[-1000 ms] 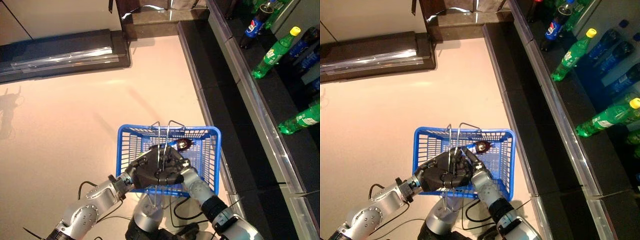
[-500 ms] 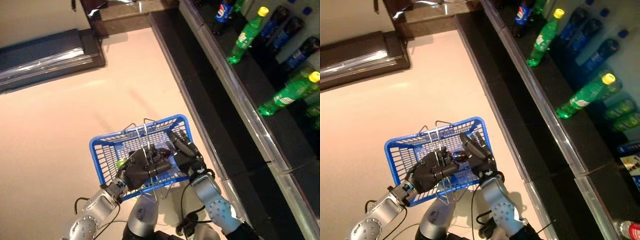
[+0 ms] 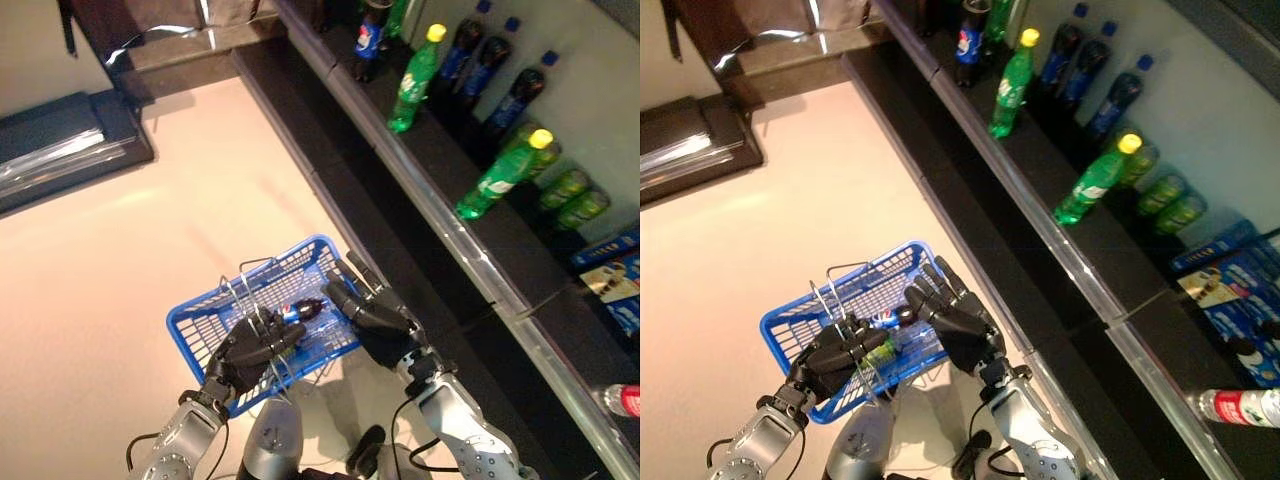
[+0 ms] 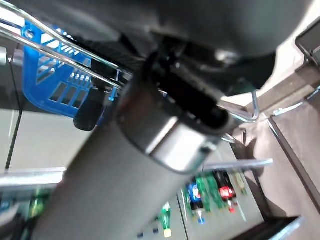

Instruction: Pick up the drink and place into the basket.

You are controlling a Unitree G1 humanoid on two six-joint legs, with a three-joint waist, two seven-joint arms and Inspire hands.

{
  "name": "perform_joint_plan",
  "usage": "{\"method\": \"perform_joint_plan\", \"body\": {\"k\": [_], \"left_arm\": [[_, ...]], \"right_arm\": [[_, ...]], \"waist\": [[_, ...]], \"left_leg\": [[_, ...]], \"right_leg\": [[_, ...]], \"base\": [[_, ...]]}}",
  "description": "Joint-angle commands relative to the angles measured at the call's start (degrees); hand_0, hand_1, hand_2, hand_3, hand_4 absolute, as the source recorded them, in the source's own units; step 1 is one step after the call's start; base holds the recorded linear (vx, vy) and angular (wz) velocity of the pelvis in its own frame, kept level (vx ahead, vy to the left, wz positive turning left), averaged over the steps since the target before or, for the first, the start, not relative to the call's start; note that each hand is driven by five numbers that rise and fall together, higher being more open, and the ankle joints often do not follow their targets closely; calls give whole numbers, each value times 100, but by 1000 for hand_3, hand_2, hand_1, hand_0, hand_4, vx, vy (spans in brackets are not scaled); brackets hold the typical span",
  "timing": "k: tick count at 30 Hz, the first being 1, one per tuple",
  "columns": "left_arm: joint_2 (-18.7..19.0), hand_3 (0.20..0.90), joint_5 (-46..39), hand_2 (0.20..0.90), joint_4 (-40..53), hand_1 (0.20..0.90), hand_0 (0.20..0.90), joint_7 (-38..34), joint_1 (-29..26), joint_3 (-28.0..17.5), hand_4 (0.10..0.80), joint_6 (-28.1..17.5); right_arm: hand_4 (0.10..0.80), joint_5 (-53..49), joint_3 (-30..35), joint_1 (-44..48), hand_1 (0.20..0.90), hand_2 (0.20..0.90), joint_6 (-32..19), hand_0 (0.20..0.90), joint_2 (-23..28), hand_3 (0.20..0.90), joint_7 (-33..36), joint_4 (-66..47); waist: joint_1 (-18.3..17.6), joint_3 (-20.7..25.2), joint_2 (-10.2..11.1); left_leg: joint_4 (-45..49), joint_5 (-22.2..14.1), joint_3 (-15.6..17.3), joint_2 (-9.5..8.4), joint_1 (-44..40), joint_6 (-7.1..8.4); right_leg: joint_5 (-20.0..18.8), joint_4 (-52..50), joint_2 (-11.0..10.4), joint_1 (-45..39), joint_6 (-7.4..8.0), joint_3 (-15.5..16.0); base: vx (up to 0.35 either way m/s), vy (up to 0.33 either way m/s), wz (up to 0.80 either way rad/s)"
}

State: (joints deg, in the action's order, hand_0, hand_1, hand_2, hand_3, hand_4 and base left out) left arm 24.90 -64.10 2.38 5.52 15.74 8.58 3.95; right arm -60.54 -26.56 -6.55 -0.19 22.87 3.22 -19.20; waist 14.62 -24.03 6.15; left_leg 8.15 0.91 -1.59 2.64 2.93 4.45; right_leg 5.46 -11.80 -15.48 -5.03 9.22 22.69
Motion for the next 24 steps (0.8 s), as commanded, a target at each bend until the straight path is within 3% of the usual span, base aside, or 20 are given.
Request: {"method": "perform_joint_plan", "body": {"k": [1, 5, 9, 15, 20, 24], "left_arm": [[-483, 200, 221, 300, 1050, 300, 300, -181, -115, 121, 100, -1231], [-604, 200, 587, 300, 399, 300, 300, -709, 133, -85, 100, -1438], [-763, 200, 417, 300, -470, 300, 300, -961, 245, -348, 100, -1557], [-1149, 200, 180, 300, -1722, 300, 300, -1008, 111, -600, 100, -1650], [-1305, 200, 196, 300, -2412, 300, 300, -1010, -244, -534, 100, -1586], [-1355, 200, 381, 300, -2797, 300, 300, -922, -333, -630, 100, -1455]], "right_arm": [[800, 466, 277, -112, 900, 900, -460, 900, 162, 900, -380, -325], [800, 571, 732, -686, 900, 900, -521, 900, 112, 900, -518, 109], [800, 1184, 1157, -1116, 900, 900, -734, 900, 89, 900, -443, 777], [800, 2881, 1262, -1167, 900, 900, -525, 900, 131, 900, 394, 2397], [800, 2881, 1250, -1038, 900, 900, -136, 900, 47, 900, 1095, 3392], [800, 3040, 1241, -929, 900, 900, -25, 900, -204, 900, 1408, 4109]], "waist": [[-259, 977, -216], [-531, 1179, -209], [-798, 1357, -249], [-930, 1429, -375], [-994, 1285, -360], [-956, 1240, -342]], "left_leg": [[70, -47, 575, 117, -201, -100], [-299, 70, 803, 271, -418, -47], [-602, 206, 1032, 436, -569, 41], [-804, 393, 1242, 578, -571, 190], [-216, 182, 1662, 495, -421, 195], [0, -180, 1487, 130, -472, -85]], "right_leg": [[-453, 551, 407, -177, -177, -178], [-513, 749, 457, -185, -159, -363], [-576, 922, 531, -162, -176, -525], [-597, 1064, 607, -162, -266, -489], [-636, 947, 383, -219, -255, -143], [-740, 770, 2, -247, -7, -250]], "base": [[-46, -14, -18], [-85, -22, -17], [-64, -15, -23], [-22, 38, -3], [13, 184, 34], [136, 316, 41]]}}
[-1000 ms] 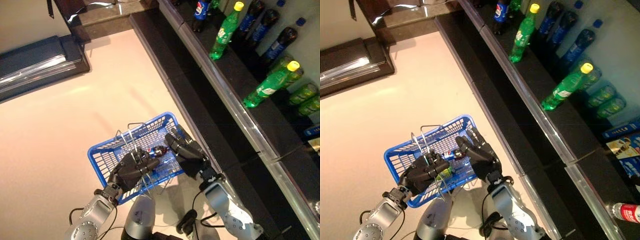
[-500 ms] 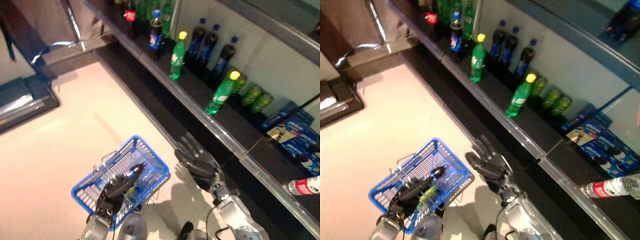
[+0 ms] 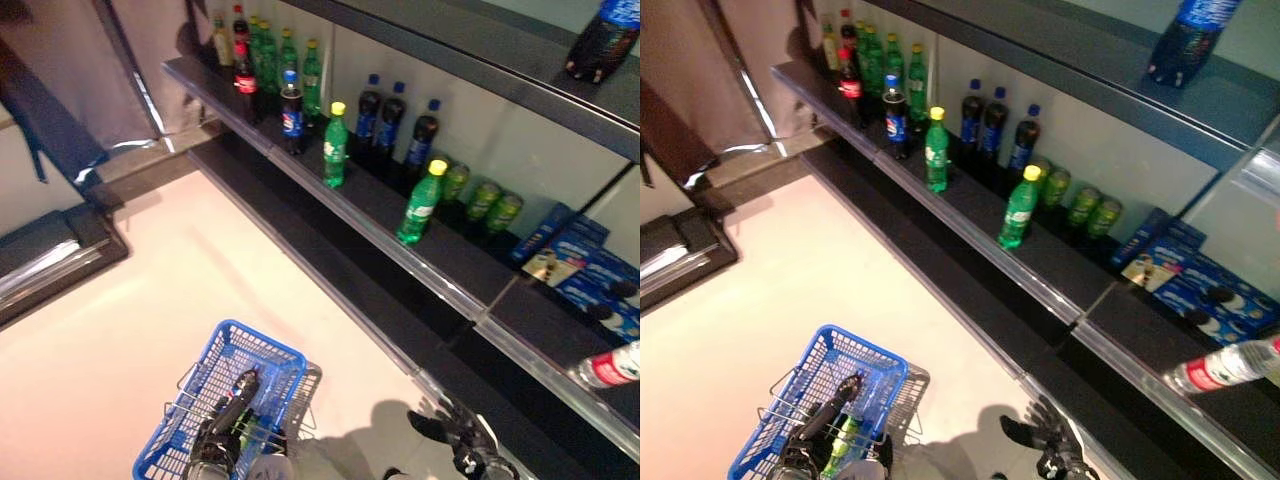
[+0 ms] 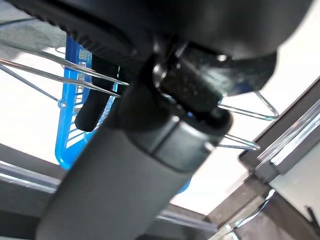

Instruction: Pick up the drink and place into the basket.

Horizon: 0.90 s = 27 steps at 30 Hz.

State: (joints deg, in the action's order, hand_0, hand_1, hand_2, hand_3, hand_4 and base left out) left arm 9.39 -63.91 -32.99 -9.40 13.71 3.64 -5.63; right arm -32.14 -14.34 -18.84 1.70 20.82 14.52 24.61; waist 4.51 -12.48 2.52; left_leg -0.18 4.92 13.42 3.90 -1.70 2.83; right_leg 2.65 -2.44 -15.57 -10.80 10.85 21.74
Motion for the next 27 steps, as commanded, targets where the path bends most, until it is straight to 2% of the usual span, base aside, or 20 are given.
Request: {"method": "perform_joint_plan", "body": {"k": [1, 2, 3, 5, 6, 8, 9, 10, 13, 14, 15, 17, 20, 22, 24, 25, 26, 27], "left_arm": [[221, 200, 398, 300, 674, 300, 300, 623, -139, -188, 100, -500], [232, 200, 408, 300, 660, 300, 300, 641, -142, -200, 100, -507], [249, 200, 412, 300, 573, 300, 300, 722, -156, -267, 100, -513], [294, 200, 446, 300, 586, 300, 300, 708, -183, -313, 100, -462], [322, 200, 445, 300, 582, 300, 300, 728, -190, -333, 100, -450], [384, 200, 437, 300, 557, 300, 300, 804, -230, -358, 100, -443], [427, 200, 377, 300, 499, 300, 300, 850, -274, -275, 100, -511], [452, 200, 319, 300, 433, 300, 300, 888, -301, -209, 100, -572], [439, 200, 163, 300, 131, 300, 300, 987, -424, -12, 100, -791], [432, 200, 157, 300, 107, 300, 300, 993, -436, -1, 100, -802], [397, 200, 133, 300, -35, 300, 300, 1056, -524, 45, 100, -806], [314, 200, 165, 300, -141, 300, 300, 1140, -621, 63, 100, -768], [234, 200, 216, 300, -261, 300, 300, 1294, -730, 98, 100, -772], [202, 200, 228, 300, -269, 300, 300, 1377, -743, 69, 100, -805], [216, 200, 226, 300, -220, 300, 300, 1406, -721, 50, 100, -838], [234, 200, 222, 300, -151, 300, 300, 1405, -686, 50, 100, -889], [248, 200, 204, 300, -80, 300, 300, 1375, -656, 75, 100, -935], [244, 200, 180, 300, -69, 300, 300, 1360, -652, 110, 100, -968]], "right_arm": [[800, 220, 53, 313, 900, 900, -214, 900, -111, 900, 322, -78], [800, 244, 63, 315, 900, 900, -182, 900, -140, 900, 368, -37], [800, 305, 173, 336, 900, 900, -228, 900, -321, 900, 416, 323], [800, 250, 293, 377, 900, 900, -235, 900, -538, 900, 551, 579], [800, 316, 331, 406, 900, 900, -242, 900, -597, 900, 594, 661], [800, 417, 376, 478, 900, 900, -293, 900, -632, 900, 656, 814], [800, 340, 426, 522, 900, 900, -346, 900, -636, 900, 659, 945], [800, 280, 452, 543, 900, 900, -397, 900, -627, 900, 648, 1051], [800, 95, 522, 598, 900, 900, -580, 900, -576, 900, 615, 1525], [800, 85, 529, 600, 900, 900, -579, 900, -573, 900, 616, 1564], [800, -58, 585, 590, 900, 900, -688, 900, -545, 900, 536, 1822], [800, -252, 674, 599, 900, 900, -765, 900, -560, 900, 514, 2031], [800, -436, 798, 653, 900, 900, -900, 900, -601, 900, 474, 2334], [800, -447, 843, 735, 900, 900, -857, 900, -624, 900, 443, 2466], [800, -418, 848, 760, 900, 900, -802, 900, -622, 900, 425, 2487], [800, -379, 839, 767, 900, 900, -766, 900, -604, 900, 401, 2512], [800, -298, 848, 741, 900, 900, -721, 900, -580, 900, 397, 2508], [800, -278, 854, 718, 900, 900, -714, 900, -566, 900, 400, 2522]], "waist": [[63, 77, 33], [66, 75, 38], [72, 94, 21], [64, 108, -16], [56, 115, -43], [29, 150, -134], [-71, 196, -177], [-134, 225, -180], [-359, 368, -93], [-375, 379, -83], [-462, 421, 4], [-544, 442, 110], [-650, 412, 226], [-709, 324, 278], [-723, 281, 296], [-723, 251, 315], [-738, 268, 308], [-756, 276, 273]], "left_leg": [[838, -674, -16, -103, -68, -28], [839, -698, -15, -133, -84, -56], [790, -788, -1, -266, -180, -197], [695, -859, 33, -444, -280, -359], [647, -878, 46, -488, -321, -404], [492, -862, 59, -545, -383, -479], [394, -845, -47, -584, -386, -532], [357, -838, -134, -616, -376, -557], [343, -878, -378, -785, -324, -611], [356, -887, -389, -797, -316, -612], [438, -944, -384, -856, -287, -594], [550, -1039, -329, -949, -260, -569], [685, -1251, -299, -1040, -251, -577], [812, -1518, -220, -1083, -396, -570], [898, -1658, -166, -1104, -491, -581], [1103, -1808, -112, -1131, -557, -597], [1294, -1784, -123, -1143, -582, -574], [1465, -1773, -159, -1120, -611, -559]], "right_leg": [[-551, -292, -149, 338, -96, -201], [-582, -329, -194, 341, -77, -214], [-776, -609, -426, 416, -22, -239], [-1113, -1134, -683, 634, 36, -255], [-1148, -1325, -696, 727, 33, -233], [-997, -1719, -549, 863, -24, -245], [-777, -1900, -174, 982, -113, -499], [-627, -1903, 92, 1035, -174, -643], [-165, -1393, 1007, 1038, -468, -1083], [-136, -1330, 1064, 1029, -495, -1115], [-56, -834, 1283, 939, -617, -1325], [-297, -155, 1355, 919, -587, -1581], [-794, 315, 1346, 1245, -449, -1670], [-1147, 309, 1271, 1710, -306, -1258], [-1232, 201, 1249, 1904, -273, -985], [-1252, 51, 1238, 2011, -292, -692], [-1233, -10, 1256, 2016, -373, -595], [-1190, -11, 1322, 1975, -431, -631]], "base": [[148, 317, 9], [184, 406, 8], [156, 367, 2], [160, 415, 4], [163, 439, 8], [142, 353, 0], [131, 248, -11], [170, 250, 0], [203, 146, 40], [287, 97, 54], [234, 49, 43], [244, 26, 67], [287, -36, 70], [407, -55, 3], [359, -28, -3], [527, -31, -4], [547, -28, -5], [585, -37, 11]]}}
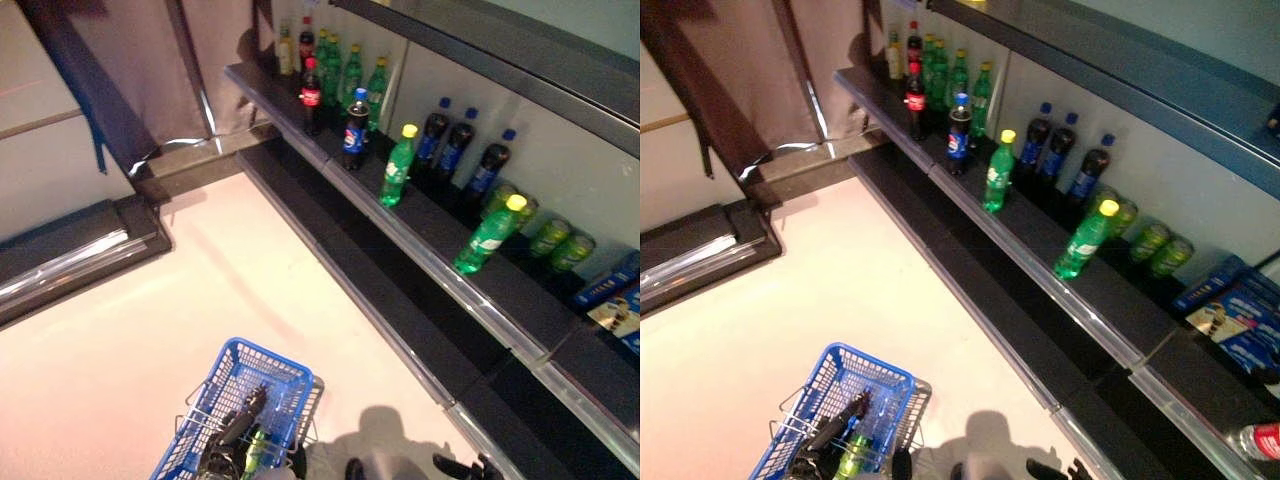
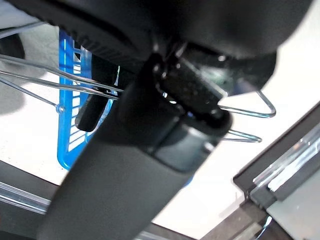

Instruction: Pick up the drink and place into the basket.

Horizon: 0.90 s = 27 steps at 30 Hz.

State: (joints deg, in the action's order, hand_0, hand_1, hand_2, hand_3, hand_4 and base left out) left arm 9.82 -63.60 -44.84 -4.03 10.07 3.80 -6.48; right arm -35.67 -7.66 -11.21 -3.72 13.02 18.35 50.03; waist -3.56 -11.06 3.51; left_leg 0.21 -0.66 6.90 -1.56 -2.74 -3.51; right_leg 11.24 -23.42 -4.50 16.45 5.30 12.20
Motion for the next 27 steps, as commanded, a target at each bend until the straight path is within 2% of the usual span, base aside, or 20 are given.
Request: {"method": "perform_joint_plan", "body": {"k": [1, 3, 4, 5, 6, 8, 9, 10, 11, 12, 13, 14, 16, 17, 18, 20, 22, 25, 26, 27], "left_arm": [[205, 200, 87, 300, 1103, 300, 300, 766, -316, 188, 100, -885], [125, 200, 7, 300, 1073, 300, 300, 678, -336, 164, 100, -890], [54, 200, -128, 300, 1064, 300, 300, 744, -377, 199, 100, -994], [59, 200, -134, 300, 1069, 300, 300, 747, -381, 204, 100, -998], [2, 200, -236, 300, 1147, 300, 300, 743, -400, 272, 100, -1064], [-27, 200, -368, 300, 1234, 300, 300, 703, -398, 305, 100, -1064], [-44, 200, -432, 300, 1378, 300, 300, 675, -371, 269, 100, -1033], [10, 200, -459, 300, 1574, 300, 300, 636, -319, 239, 100, -967], [13, 200, -462, 300, 1588, 300, 300, 638, -312, 236, 100, -964], [28, 200, -472, 300, 1676, 300, 300, 682, -231, 213, 100, -999], [50, 200, -514, 300, 1718, 300, 300, 725, -139, 202, 100, -1045], [55, 200, -531, 300, 1730, 300, 300, 725, -119, 206, 100, -1052], [58, 200, -620, 300, 1780, 300, 300, 713, 12, 211, 100, -1083], [-37, 200, -606, 300, 1748, 300, 300, 719, 76, 136, 100, -1108], [-77, 200, -549, 300, 1725, 300, 300, 740, 87, 106, 100, -1061], [-176, 200, -339, 300, 1629, 300, 300, 717, -56, 22, 100, -942], [-126, 200, -307, 300, 1643, 300, 300, 613, -164, 10, 100, -817], [70, 200, -237, 300, 1502, 300, 300, 499, -438, 69, 100, -706], [201, 200, -347, 300, 1487, 300, 300, 442, -486, 79, 100, -707], [217, 200, -363, 300, 1487, 300, 300, 449, -481, 73, 100, -713]], "right_arm": [[800, -31, 179, -87, 900, 900, -170, 900, 223, 900, 56, 63], [800, -102, 199, -114, 900, 900, -40, 900, 219, 900, 114, 13], [800, -72, 177, -160, 900, 900, -40, 900, 247, 900, 40, -20], [800, -65, 170, -162, 900, 900, -44, 900, 252, 900, 29, -19], [800, 242, 92, -175, 900, 900, 4, 900, 359, 900, -4, -102], [800, 425, 48, -163, 900, 900, 104, 900, 404, 900, 66, -206], [800, 434, -6, -120, 900, 900, 157, 900, 488, 900, 55, -249], [800, 368, -38, -72, 900, 900, 132, 900, 539, 900, 6, -280], [800, 372, -37, -64, 900, 900, 130, 900, 541, 900, 0, -281], [800, 456, -44, 15, 900, 900, 101, 900, 534, 900, -41, -280], [800, 471, -72, 52, 900, 900, 115, 900, 549, 900, -76, -273], [800, 468, -81, 52, 900, 900, 122, 900, 551, 900, -75, -280], [800, 460, -128, 63, 900, 900, 202, 900, 560, 900, -77, -292], [800, 573, -106, 90, 900, 900, 217, 900, 562, 900, -129, -221], [800, 546, -90, 98, 900, 900, 221, 900, 562, 900, -110, -194], [800, 380, -69, 185, 900, 900, 210, 900, 507, 900, -23, -81], [800, 350, -52, 197, 900, 900, 252, 900, 451, 900, 67, -68], [800, 306, 99, 45, 900, 900, 135, 900, 275, 900, -36, 267], [800, 454, 84, 25, 900, 900, 110, 900, 131, 900, -98, 389], [800, 497, 61, 26, 900, 900, 88, 900, 111, 900, -116, 398]], "waist": [[-45, 223, 123], [-119, 323, 78], [-152, 397, 107], [-160, 414, 138], [-108, 427, 175], [-71, 435, 209], [56, 349, 218], [227, 209, 222], [255, 186, 218], [380, 84, 268], [462, 34, 215], [485, 18, 196], [619, -4, 79], [712, -17, 36], [743, -19, 21], [748, 2, 15], [666, -5, -9], [532, 79, -28], [538, 103, -102], [541, 101, -124]], "left_leg": [[1918, -898, 381, -497, -506, 203], [2375, -443, 362, -391, -576, 444], [3353, 155, 336, -311, -429, 722], [3410, 219, 328, -335, -390, 734], [4437, 442, 304, -355, -43, 868], [4733, 499, 332, -379, 282, 861], [4814, 275, 360, -304, 787, 729], [4455, 270, 309, -12, 1249, 645], [4384, 256, 310, 35, 1264, 634], [3743, 205, 288, 263, 1315, 550], [2650, 407, 138, 470, 1177, 616], [2387, 480, 95, 516, 1148, 638], [887, 959, -299, 877, 1160, 798], [341, 1159, -526, 1129, 1242, 905], [316, 1221, -612, 1191, 1282, 941], [460, 822, -634, 1048, 1203, 858], [646, 585, -485, 941, 1102, 815], [924, 186, -321, 544, 980, 590], [714, 81, -227, 360, 646, 392], [670, 64, -217, 342, 568, 365]], "right_leg": [[-1877, 2014, 343, -791, -73, 148], [-1722, 1930, 399, -865, -212, 220], [-1579, 1954, 368, -1054, -391, 361], [-1577, 1961, 335, -1054, -400, 368], [-1479, 1981, 282, -1231, -516, 425], [-1395, 1937, 245, -1285, -571, 420], [-1221, 1813, 257, -1394, -599, 298], [-1083, 1741, 330, -1604, -613, 43], [-1075, 1738, 342, -1631, -609, 4], [-1026, 1748, 361, -1775, -559, -285], [-954, 1767, 460, -1884, -485, -539], [-934, 1765, 482, -1916, -472, -592], [-819, 1774, 610, -2066, -393, -952], [-733, 1761, 579, -2174, -348, -1215], [-681, 1726, 536, -2219, -336, -1297], [-539, 1622, 198, -2320, -164, -1317], [-444, 1427, 53, -2288, -91, -1265], [-453, 1053, -168, -2264, 51, -1128], [-918, 202, -385, -1898, 238, -841], [-972, 74, -406, -1809, 250, -798]], "base": [[477, -33, 39], [462, -44, 67], [361, -49, 56], [517, -54, 30], [411, -1, -8], [352, 27, -14], [374, 81, -15], [390, 91, -25], [421, 146, -37], [422, 250, -56], [438, 271, -75], [404, 310, -116], [436, 358, -88], [487, 443, -32], [448, 468, -81], [375, 503, -104], [304, 427, -71], [343, 414, -28], [313, 376, 24], [276, 341, -3]]}}
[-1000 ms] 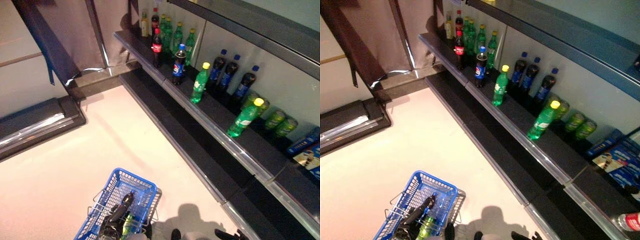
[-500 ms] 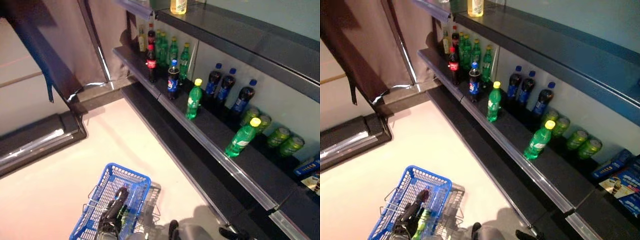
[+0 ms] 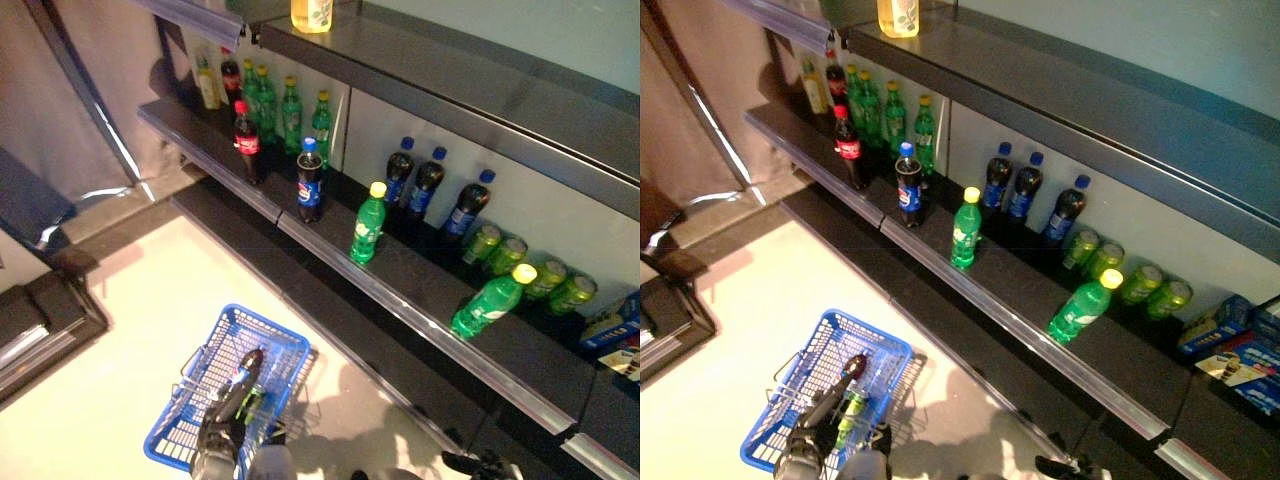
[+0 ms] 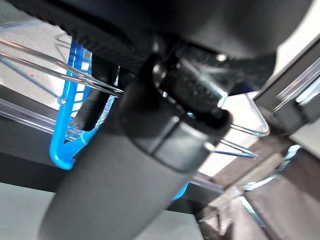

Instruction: Pick up the drink and place into the basket.

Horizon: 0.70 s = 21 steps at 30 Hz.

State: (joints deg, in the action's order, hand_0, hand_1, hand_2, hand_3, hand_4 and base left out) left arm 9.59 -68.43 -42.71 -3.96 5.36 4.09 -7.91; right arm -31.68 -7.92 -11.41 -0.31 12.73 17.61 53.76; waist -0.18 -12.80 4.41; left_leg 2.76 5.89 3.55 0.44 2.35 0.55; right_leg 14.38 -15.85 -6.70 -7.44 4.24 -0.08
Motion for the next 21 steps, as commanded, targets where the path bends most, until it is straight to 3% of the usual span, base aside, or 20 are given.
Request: {"method": "perform_joint_plan", "body": {"k": [1, 3, 4, 5, 6, 8, 12, 15, 18, 19, 20, 21], "left_arm": [[259, 200, 116, 300, 1274, 300, 300, 452, 0, 32, 100, -575], [317, 200, 123, 300, 1247, 300, 300, 508, 49, -21, 100, -633], [368, 200, -6, 300, 1102, 300, 300, 594, 0, 40, 100, -677], [372, 200, -10, 300, 1096, 300, 300, 600, -3, 39, 100, -678], [327, 200, -62, 300, 978, 300, 300, 653, -8, 8, 100, -768], [219, 200, -64, 300, 956, 300, 300, 638, -9, -61, 100, -878], [-9, 200, -13, 300, 866, 300, 300, 640, 23, -184, 100, -958], [-184, 200, 67, 300, 911, 300, 300, 672, 122, -195, 100, -979], [-196, 200, -23, 300, 931, 300, 300, 698, 159, -116, 100, -986], [-190, 200, -30, 300, 949, 300, 300, 699, 170, -123, 100, -971], [-120, 200, -151, 300, 1070, 300, 300, 686, 262, -136, 100, -853], [-82, 200, -208, 300, 1045, 300, 300, 768, 304, -118, 100, -854]], "right_arm": [[800, 136, 55, 47, 900, 900, -288, 900, 121, 900, -52, 30], [800, 269, -120, 141, 900, 900, -351, 900, 68, 900, 21, 12], [800, 44, -192, 205, 900, 900, -249, 900, 46, 900, 181, -61], [800, 42, -194, 205, 900, 900, -247, 900, 43, 900, 184, -64], [800, -75, -188, 205, 900, 900, -148, 900, 73, 900, 218, -94], [800, -55, -162, 228, 900, 900, -114, 900, 119, 900, 149, -38], [800, 270, -179, 170, 900, 900, -89, 900, 164, 900, -159, -8], [800, 924, -405, 151, 900, 900, 103, 900, 270, 900, -527, -395], [800, 1346, -666, 127, 900, 900, 169, 900, 480, 900, -924, -822], [800, 1364, -700, 126, 900, 900, 208, 900, 508, 900, -949, -903], [800, 1618, -1011, 121, 900, 900, 360, 900, 744, 900, -1312, -1581], [800, 1571, -1159, 154, 900, 900, 322, 900, 891, 900, -1471, -1875]], "waist": [[213, 276, -241], [242, 284, -321], [239, 293, -258], [225, 274, -257], [252, 287, -127], [292, 276, -6], [296, 276, 81], [348, 306, 176], [371, 221, 250], [379, 212, 249], [450, 137, 216], [482, 98, 206]], "left_leg": [[370, -613, 144, 125, -22, -69], [146, -673, 387, 96, -327, -114], [218, -687, 383, 23, -265, -76], [225, -696, 368, 23, -284, -73], [315, -728, 519, -113, -302, 14], [379, -801, 728, -220, -352, 75], [969, -973, 807, -268, -182, 101], [1874, -770, 750, -290, 114, 215], [3003, -460, 671, -365, 698, 363], [3023, -443, 659, -349, 738, 379], [2412, -355, 456, -120, 741, 405], [1976, -388, 301, -36, 573, 347]], "right_leg": [[-1326, -803, -214, 657, 360, 506], [-1432, -1029, -187, 951, 351, 779], [-1178, -499, 179, 852, 184, 895], [-1173, -483, 180, 816, 182, 912], [-1183, 376, 363, 598, 52, 1225], [-1416, 1177, 398, 433, 29, 1485], [-1495, 1385, 393, 283, -79, 1271], [-1547, 1540, 276, 188, -161, 1430], [-1575, 1529, 268, 176, -220, 1384], [-1575, 1524, 269, 172, -216, 1387], [-1536, 1476, 288, 155, -139, 1268], [-1505, 1457, 293, 137, -91, 1186]], "base": [[168, 199, -34], [231, 228, -39], [174, 112, -35], [246, 63, -32], [202, 26, -11], [213, 16, -2], [166, -7, -8], [165, -35, 11], [118, -38, 3], [132, 81, 9], [165, 140, 12], [213, 199, 5]]}}
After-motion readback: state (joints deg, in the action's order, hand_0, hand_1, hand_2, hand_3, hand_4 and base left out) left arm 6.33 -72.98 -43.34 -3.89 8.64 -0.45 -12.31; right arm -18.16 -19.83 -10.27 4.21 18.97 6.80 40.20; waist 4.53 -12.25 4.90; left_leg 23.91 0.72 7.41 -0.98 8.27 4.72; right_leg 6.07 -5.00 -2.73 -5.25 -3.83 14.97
